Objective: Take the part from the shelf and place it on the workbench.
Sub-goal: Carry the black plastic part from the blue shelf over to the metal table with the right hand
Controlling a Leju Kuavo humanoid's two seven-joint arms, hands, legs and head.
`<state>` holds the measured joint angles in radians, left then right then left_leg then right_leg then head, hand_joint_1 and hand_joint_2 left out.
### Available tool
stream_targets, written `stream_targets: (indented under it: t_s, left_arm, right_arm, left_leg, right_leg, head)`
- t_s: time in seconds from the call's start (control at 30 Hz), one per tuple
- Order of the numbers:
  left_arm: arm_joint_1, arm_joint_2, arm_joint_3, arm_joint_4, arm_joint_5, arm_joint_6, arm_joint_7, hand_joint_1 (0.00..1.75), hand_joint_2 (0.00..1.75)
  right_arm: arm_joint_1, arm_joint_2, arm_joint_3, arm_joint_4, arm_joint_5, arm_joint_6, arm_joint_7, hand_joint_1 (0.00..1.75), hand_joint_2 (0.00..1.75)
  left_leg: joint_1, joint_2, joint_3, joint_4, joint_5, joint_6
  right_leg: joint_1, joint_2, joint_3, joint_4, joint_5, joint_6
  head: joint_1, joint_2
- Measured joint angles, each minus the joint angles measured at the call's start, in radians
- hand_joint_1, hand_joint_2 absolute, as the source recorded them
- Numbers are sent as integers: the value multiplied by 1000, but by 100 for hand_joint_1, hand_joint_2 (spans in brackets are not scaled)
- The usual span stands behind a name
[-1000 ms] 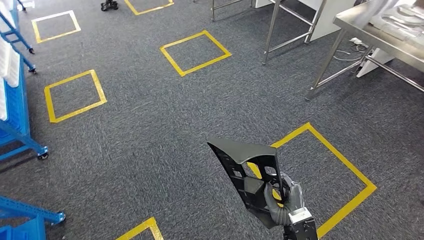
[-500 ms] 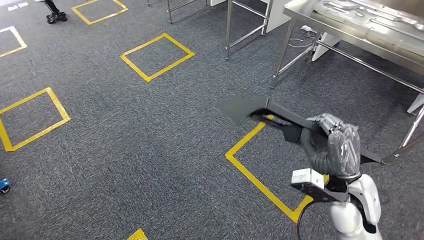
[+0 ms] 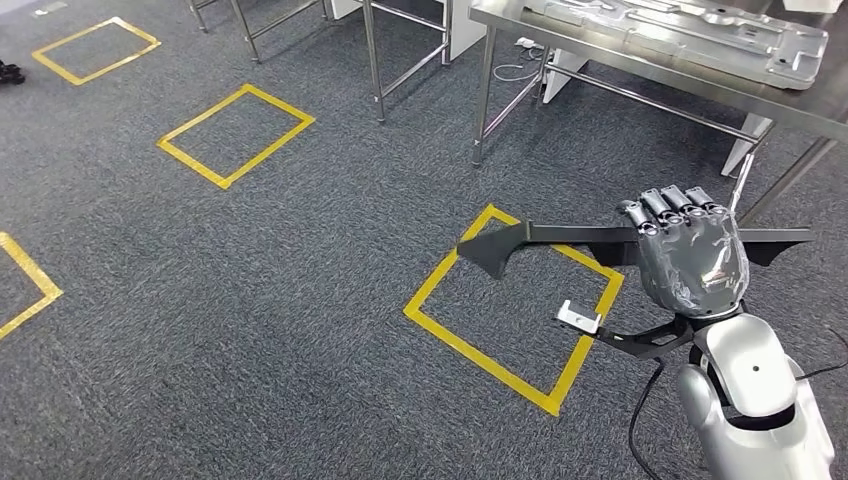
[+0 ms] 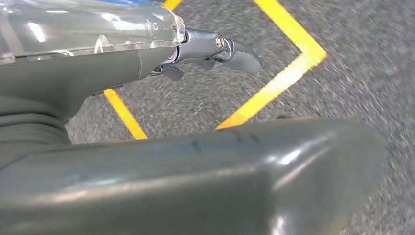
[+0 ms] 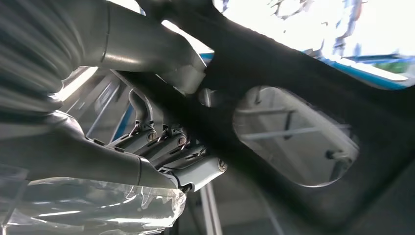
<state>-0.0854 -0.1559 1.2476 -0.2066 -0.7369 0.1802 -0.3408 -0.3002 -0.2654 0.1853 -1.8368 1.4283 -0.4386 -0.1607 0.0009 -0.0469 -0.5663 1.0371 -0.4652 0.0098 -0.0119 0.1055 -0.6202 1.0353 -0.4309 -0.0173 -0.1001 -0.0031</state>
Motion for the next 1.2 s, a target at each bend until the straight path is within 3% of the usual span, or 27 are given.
stream_targets:
  t_s: [0.1, 0.13, 0.17, 0.23, 0.3, 0.33, 0.37, 0.43, 0.47, 0.53, 0.6, 0.67, 0.73, 0.8, 0.83, 0.87, 0.9, 0.97, 1.03, 1.07, 1.13, 1.2]
  left_arm:
    - [-3, -1, 0, 0, 9, 5, -2, 0, 0]
    - [-3, -1, 1, 0, 14, 9, -2, 0, 0]
    - [-3, -3, 2, 0, 19, 14, -2, 0, 0]
    - [-3, -4, 5, 0, 27, 23, 0, 0, 0]
    - [-1, -5, 10, 0, 32, 29, 1, 0, 0]
    - [0, -6, 13, 0, 35, 32, 2, 0, 0]
    - [1, -8, 17, 0, 38, 36, 3, 0, 0]
    - [1, -12, 22, 0, 45, 47, 4, 0, 0]
    - [0, -13, 25, 0, 49, 53, 4, 0, 0]
    - [-1, -13, 30, 0, 55, 60, 2, 0, 0]
    - [-1, -13, 36, 0, 57, 64, 1, 0, 0]
    - [-3, -13, 40, 0, 55, 69, -1, 0, 0]
    - [-5, -14, 42, 0, 43, 79, -2, 0, 0]
    - [-2, -16, 42, 0, 28, 89, -2, 0, 0]
    - [1, -17, 41, 0, 24, 93, -2, 0, 0]
    - [4, -18, 41, 0, 22, 94, -2, 0, 0]
    - [8, -19, 41, 0, 21, 95, -2, 0, 0]
    - [11, -19, 41, 0, 22, 94, -3, 0, 0]
    - [12, -19, 41, 0, 23, 92, -4, 0, 0]
    - [13, -19, 41, 0, 24, 91, -4, 0, 0]
    - [14, -23, 41, 0, 26, 90, -4, 0, 0]
    - [14, -26, 42, 0, 28, 89, -4, 0, 0]
  right_arm:
    - [-16, -3, 18, 35, 8, -4, 23, 175, 175]
    - [-27, -4, 26, 54, -39, 6, 22, 175, 175]
    - [-43, -4, 34, 74, -105, 21, 17, 175, 175]
    - [-76, -3, 51, 113, -237, 49, 4, 175, 175]
    - [-91, -1, 64, 144, -300, 62, -6, 175, 175]
    - [-94, 1, 69, 156, -314, 64, -9, 175, 175]
    - [-99, 2, 74, 168, -326, 65, -14, 175, 175]
    - [-119, 5, 82, 187, -345, 67, -24, 175, 175]
    - [-131, 7, 86, 197, -353, 67, -30, 175, 175]
    - [-150, 11, 92, 215, -364, 67, -36, 175, 175]
    - [-157, 15, 97, 228, -370, 68, -40, 175, 175]
    - [-164, 18, 101, 237, -373, 68, -43, 175, 175]
    - [-174, 20, 103, 243, -377, 67, -44, 175, 175]
    - [-176, 20, 104, 250, -384, 65, -44, 175, 175]
    - [-174, 21, 105, 254, -386, 64, -45, 175, 175]
    - [-173, 21, 106, 257, -387, 64, -46, 175, 175]
    - [-172, 21, 106, 260, -388, 63, -46, 175, 175]
    - [-173, 21, 107, 263, -389, 61, -46, 175, 175]
    - [-172, 22, 107, 266, -389, 59, -46, 175, 175]
    - [-171, 24, 108, 268, -389, 58, -46, 175, 175]
    - [-170, 26, 109, 272, -389, 56, -46, 175, 175]
    - [-175, 27, 111, 274, -390, 55, -46, 175, 175]
  left_leg:
    - [-7, -1, 13, -36, -2, 8]
    - [-7, 4, 17, -41, 1, 12]
    - [-5, 9, 21, -45, 4, 16]
    - [-3, 22, 23, -48, 8, 19]
    - [0, 33, 21, -47, 8, 18]
    - [3, 38, 20, -46, 7, 15]
    - [7, 41, 21, -44, 4, 11]
    - [16, 46, 21, -33, -5, -5]
    - [18, 49, 20, -25, -12, -14]
    - [18, 54, 15, -13, -23, -32]
    - [17, 58, 16, -9, -30, -43]
    - [20, 57, 13, 15, -39, -51]
    - [21, 56, -39, 112, -70, -55]
    - [20, 56, -125, 242, -112, -54]
    - [18, 56, -157, 279, -120, -50]
    - [14, 56, -174, 281, -109, -43]
    - [9, 55, -173, 246, -78, -31]
    - [-10, 51, -138, 117, 12, 5]
    - [-28, 44, -108, 28, 49, 36]
    - [-33, 42, -101, 9, 49, 46]
    - [-33, 43, -72, -26, 55, 55]
    - [-26, 45, -37, -55, 64, 54]
  right_leg:
    - [-9, 8, -14, 17, 16, 19]
    - [-9, -7, -19, 30, 15, 24]
    - [-7, -30, -30, 49, 1, 27]
    - [-7, -78, -72, 137, -57, 34]
    - [-14, -94, -122, 242, -107, 46]
    - [-19, -97, -130, 260, -108, 53]
    - [-25, -101, -121, 242, -90, 61]
    - [-35, -107, -68, 133, -32, 75]
    - [-35, -110, -44, 78, -21, 77]
    - [-31, -112, -26, 30, -24, 58]
    - [-27, -108, -25, 33, -26, 29]
    - [-26, -104, -15, 33, -29, 15]
    - [-24, -102, -3, 31, -36, 4]
    - [-16, -100, 8, 31, -47, -4]
    - [-11, -97, 14, 31, -53, -6]
    - [-6, -94, 22, 31, -59, -9]
    - [0, -92, 32, 30, -66, -11]
    - [9, -89, 52, 28, -79, -13]
    - [8, -86, 65, 18, -88, -9]
    - [6, -85, 70, 17, -86, -4]
    - [4, -87, 81, 17, -79, 8]
    - [3, -92, 75, 52, -83, 16]
  head:
    - [0, 0]
    - [0, 0]
    - [0, 0]
    - [0, 0]
    - [0, 0]
    - [0, 0]
    - [0, 0]
    - [0, 0]
    - [0, 0]
    - [0, 0]
    - [0, 0]
    - [-1, 0]
    - [-1, 0]
    - [-1, 0]
    - [-1, 0]
    - [-1, 0]
    - [-1, 0]
    - [-1, 0]
    - [-1, 0]
    - [-1, 0]
    - [-1, 0]
    - [-1, 0]
